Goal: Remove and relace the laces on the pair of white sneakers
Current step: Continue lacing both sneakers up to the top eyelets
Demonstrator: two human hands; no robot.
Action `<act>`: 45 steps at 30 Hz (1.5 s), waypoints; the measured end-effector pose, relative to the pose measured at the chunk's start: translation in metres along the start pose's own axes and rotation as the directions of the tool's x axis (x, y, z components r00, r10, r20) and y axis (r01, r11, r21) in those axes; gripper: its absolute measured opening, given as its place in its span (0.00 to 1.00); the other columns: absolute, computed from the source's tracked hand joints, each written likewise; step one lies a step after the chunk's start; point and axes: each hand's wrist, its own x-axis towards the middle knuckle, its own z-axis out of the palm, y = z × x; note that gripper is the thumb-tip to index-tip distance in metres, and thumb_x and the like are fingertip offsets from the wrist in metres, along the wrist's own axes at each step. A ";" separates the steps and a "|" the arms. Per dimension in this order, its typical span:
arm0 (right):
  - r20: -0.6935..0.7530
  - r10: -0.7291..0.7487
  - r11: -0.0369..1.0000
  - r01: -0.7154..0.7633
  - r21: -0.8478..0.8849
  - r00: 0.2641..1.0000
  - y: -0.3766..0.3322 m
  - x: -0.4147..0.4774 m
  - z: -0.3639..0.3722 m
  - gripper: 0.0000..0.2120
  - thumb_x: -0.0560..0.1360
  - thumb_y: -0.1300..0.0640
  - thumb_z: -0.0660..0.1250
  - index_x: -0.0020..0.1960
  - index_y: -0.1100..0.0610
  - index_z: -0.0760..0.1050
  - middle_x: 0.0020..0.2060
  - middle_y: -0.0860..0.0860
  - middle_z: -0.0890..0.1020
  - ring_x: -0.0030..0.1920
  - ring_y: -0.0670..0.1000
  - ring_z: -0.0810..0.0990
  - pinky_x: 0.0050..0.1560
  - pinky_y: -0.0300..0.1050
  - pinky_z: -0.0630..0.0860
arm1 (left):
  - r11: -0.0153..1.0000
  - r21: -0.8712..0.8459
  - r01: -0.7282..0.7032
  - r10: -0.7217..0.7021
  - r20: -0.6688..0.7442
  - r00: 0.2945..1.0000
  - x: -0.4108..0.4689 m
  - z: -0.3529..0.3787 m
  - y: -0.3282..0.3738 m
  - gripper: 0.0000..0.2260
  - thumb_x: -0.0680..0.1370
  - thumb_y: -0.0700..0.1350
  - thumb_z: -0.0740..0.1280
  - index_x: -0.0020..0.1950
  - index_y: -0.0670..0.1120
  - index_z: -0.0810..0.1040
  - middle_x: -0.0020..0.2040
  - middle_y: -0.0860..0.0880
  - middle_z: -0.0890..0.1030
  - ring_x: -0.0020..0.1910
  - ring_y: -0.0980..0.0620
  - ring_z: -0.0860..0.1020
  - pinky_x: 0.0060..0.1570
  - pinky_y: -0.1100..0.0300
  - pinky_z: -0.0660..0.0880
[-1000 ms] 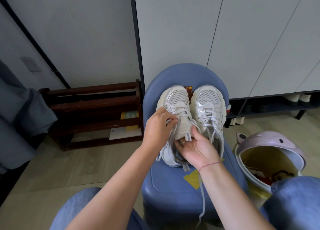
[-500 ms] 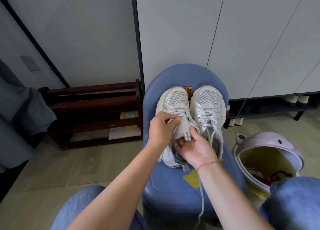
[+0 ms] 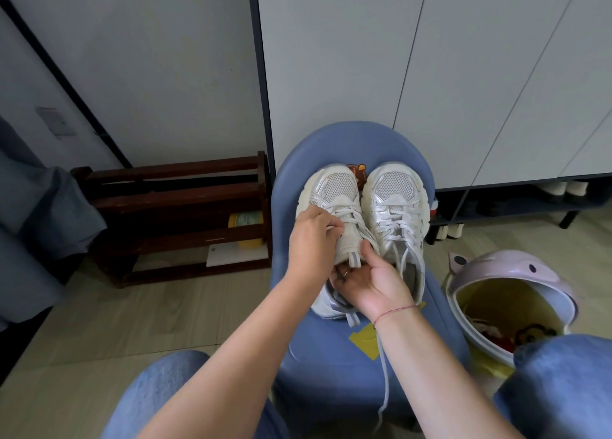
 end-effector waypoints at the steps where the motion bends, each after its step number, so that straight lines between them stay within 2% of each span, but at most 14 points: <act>1: 0.001 0.001 1.000 -0.001 0.006 1.000 0.000 0.000 0.000 0.13 0.79 0.53 0.60 0.53 0.61 0.76 0.49 0.57 0.80 0.50 0.55 0.77 0.57 0.48 0.71 | 1.000 0.014 0.013 -0.012 -0.025 1.000 -0.001 0.002 0.001 0.06 0.78 0.36 0.67 0.48 0.38 0.83 0.53 0.44 0.79 0.56 0.47 0.73 0.51 0.64 0.65; 3: 0.001 0.005 1.000 -0.005 0.009 1.000 0.001 0.000 0.000 0.13 0.79 0.52 0.59 0.54 0.61 0.76 0.49 0.58 0.80 0.50 0.56 0.78 0.58 0.49 0.70 | 0.999 0.024 0.031 -0.030 -0.055 0.998 -0.001 0.002 0.002 0.06 0.78 0.37 0.67 0.49 0.39 0.83 0.54 0.44 0.78 0.57 0.46 0.71 0.51 0.66 0.62; 7: -0.023 0.007 1.000 -0.007 -0.023 1.000 -0.001 -0.003 0.002 0.13 0.80 0.53 0.59 0.49 0.61 0.75 0.46 0.57 0.80 0.48 0.55 0.77 0.56 0.49 0.71 | 0.994 0.110 -0.011 0.005 0.057 0.998 0.005 -0.011 0.000 0.06 0.78 0.39 0.68 0.50 0.43 0.85 0.53 0.45 0.79 0.57 0.46 0.73 0.58 0.52 0.70; 10: -0.030 0.020 0.999 -0.021 -0.026 0.999 -0.001 -0.004 0.002 0.12 0.80 0.53 0.60 0.49 0.62 0.75 0.45 0.56 0.79 0.47 0.54 0.77 0.62 0.50 0.68 | 0.972 0.223 -0.075 0.052 0.104 0.993 0.007 -0.019 -0.001 0.08 0.78 0.39 0.67 0.51 0.45 0.85 0.52 0.45 0.81 0.56 0.45 0.74 0.56 0.48 0.71; 13: -0.043 0.021 0.999 -0.022 -0.027 0.999 0.000 -0.005 0.003 0.12 0.80 0.53 0.60 0.47 0.62 0.74 0.43 0.56 0.79 0.46 0.54 0.76 0.63 0.50 0.67 | 0.945 0.314 -0.093 0.063 0.106 0.992 0.008 -0.016 -0.003 0.08 0.78 0.37 0.65 0.51 0.42 0.84 0.53 0.44 0.80 0.57 0.44 0.73 0.55 0.49 0.71; 18: -0.053 0.016 0.997 -0.019 -0.075 0.998 -0.002 -0.003 0.001 0.13 0.80 0.52 0.59 0.47 0.61 0.75 0.42 0.57 0.80 0.45 0.54 0.77 0.52 0.49 0.71 | 0.925 0.348 -0.150 0.120 0.106 0.987 0.007 -0.008 -0.010 0.07 0.79 0.36 0.65 0.53 0.40 0.81 0.56 0.43 0.78 0.58 0.43 0.73 0.56 0.55 0.69; 24: -0.028 0.045 0.998 -0.046 -0.039 0.999 -0.001 0.001 -0.003 0.11 0.79 0.53 0.61 0.47 0.61 0.76 0.38 0.56 0.80 0.43 0.53 0.77 0.54 0.48 0.71 | 0.886 0.378 -0.268 0.287 0.007 0.958 0.003 0.000 -0.007 0.02 0.73 0.35 0.70 0.42 0.40 0.81 0.45 0.41 0.78 0.46 0.38 0.77 0.42 0.46 0.73; 26: 0.022 0.063 0.998 -0.063 -0.016 0.998 0.001 0.002 -0.006 0.08 0.74 0.57 0.67 0.48 0.62 0.76 0.40 0.56 0.80 0.45 0.53 0.77 0.60 0.48 0.71 | 0.917 0.319 -0.240 0.255 -0.007 0.967 0.002 0.004 -0.001 0.01 0.74 0.35 0.70 0.43 0.38 0.81 0.47 0.40 0.78 0.48 0.37 0.76 0.46 0.45 0.74; 28: 0.050 0.051 0.999 -0.051 0.001 0.997 0.000 0.003 -0.007 0.19 0.62 0.60 0.75 0.51 0.62 0.77 0.46 0.57 0.79 0.53 0.54 0.74 0.69 0.51 0.65 | 0.935 0.284 -0.212 0.215 0.019 0.976 0.002 0.005 0.006 0.03 0.77 0.36 0.68 0.46 0.37 0.82 0.50 0.40 0.78 0.53 0.38 0.75 0.52 0.44 0.73; 29: 0.055 0.057 0.998 -0.057 -0.003 0.997 0.000 0.002 -0.007 0.18 0.63 0.60 0.74 0.51 0.62 0.77 0.47 0.57 0.79 0.56 0.54 0.74 0.70 0.52 0.64 | 0.936 0.292 -0.197 0.197 0.028 0.980 0.002 0.005 0.007 0.04 0.78 0.36 0.67 0.48 0.38 0.82 0.52 0.40 0.77 0.55 0.39 0.74 0.54 0.46 0.72; 31: 0.019 0.065 0.998 -0.065 -0.028 0.998 -0.002 0.001 -0.005 0.08 0.74 0.58 0.66 0.50 0.62 0.76 0.42 0.57 0.82 0.52 0.54 0.77 0.65 0.53 0.69 | 0.932 0.324 -0.165 0.158 0.047 0.986 0.004 0.001 0.007 0.07 0.80 0.38 0.64 0.53 0.39 0.81 0.55 0.42 0.77 0.57 0.42 0.73 0.55 0.52 0.71; 33: -0.018 0.043 0.998 -0.043 -0.041 0.999 -0.004 -0.002 -0.002 0.10 0.79 0.55 0.61 0.47 0.62 0.76 0.36 0.57 0.83 0.47 0.54 0.78 0.57 0.53 0.71 | 0.923 0.356 -0.144 0.124 0.079 0.989 0.006 -0.003 0.005 0.08 0.81 0.38 0.62 0.55 0.42 0.80 0.56 0.44 0.77 0.57 0.44 0.74 0.50 0.55 0.69; 37: -0.017 0.023 1.000 -0.023 -0.019 1.000 0.000 -0.003 -0.004 0.10 0.78 0.55 0.62 0.48 0.62 0.76 0.42 0.58 0.82 0.49 0.56 0.77 0.55 0.53 0.71 | 0.946 0.312 -0.089 0.055 0.117 0.992 0.007 -0.011 0.006 0.08 0.79 0.37 0.63 0.51 0.41 0.82 0.52 0.45 0.77 0.52 0.46 0.74 0.43 0.56 0.69; 45: 0.038 -0.050 0.991 0.045 0.125 0.998 0.005 0.001 -0.003 0.10 0.77 0.58 0.61 0.52 0.64 0.76 0.47 0.59 0.81 0.50 0.57 0.78 0.56 0.51 0.72 | 0.978 0.199 -0.059 0.039 0.099 0.994 0.003 -0.017 0.000 0.05 0.77 0.39 0.67 0.49 0.42 0.83 0.50 0.45 0.78 0.50 0.47 0.76 0.47 0.54 0.73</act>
